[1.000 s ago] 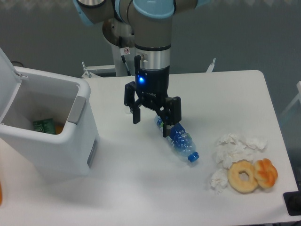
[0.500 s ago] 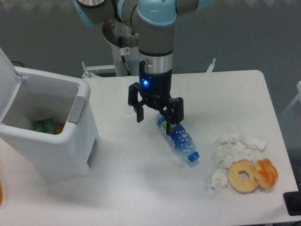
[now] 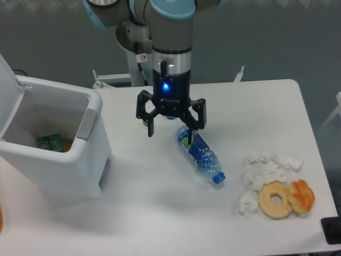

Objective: Close the trash can

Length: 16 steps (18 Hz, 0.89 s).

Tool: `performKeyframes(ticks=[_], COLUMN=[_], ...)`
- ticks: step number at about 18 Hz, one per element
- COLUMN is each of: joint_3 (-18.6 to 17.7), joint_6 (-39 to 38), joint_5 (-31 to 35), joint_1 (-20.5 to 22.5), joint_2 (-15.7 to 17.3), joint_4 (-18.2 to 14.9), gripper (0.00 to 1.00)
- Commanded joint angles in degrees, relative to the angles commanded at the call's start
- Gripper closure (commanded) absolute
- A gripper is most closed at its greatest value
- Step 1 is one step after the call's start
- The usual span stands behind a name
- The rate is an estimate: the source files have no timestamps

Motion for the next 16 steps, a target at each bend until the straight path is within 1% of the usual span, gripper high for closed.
performKeyframes(ticks=[2, 5, 8, 10, 12, 14, 16], joint_3=[0.70, 1.58, 1.59, 0.97, 0.97, 0.80, 1.32], joint_6=[-4.75, -10.91, -15.22, -18.03, -19.88, -21.03, -21.12], joint_5=[-0.80, -2.20, -4.83, -7.12, -9.23, -10.64, -11.26], joint_1=[-0.35, -3.33, -5.36, -6.50, -7.81, -10.01, -12.29], joint_2=[1.23, 2.37, 4.83, 6.42, 7.56, 8.61, 8.79], joint_4=[0.00, 0.00, 0.00, -0.09, -0.09, -0.09, -0.09], gripper=[0.00, 0.00, 0.00, 0.00, 0.00, 0.00, 0.00])
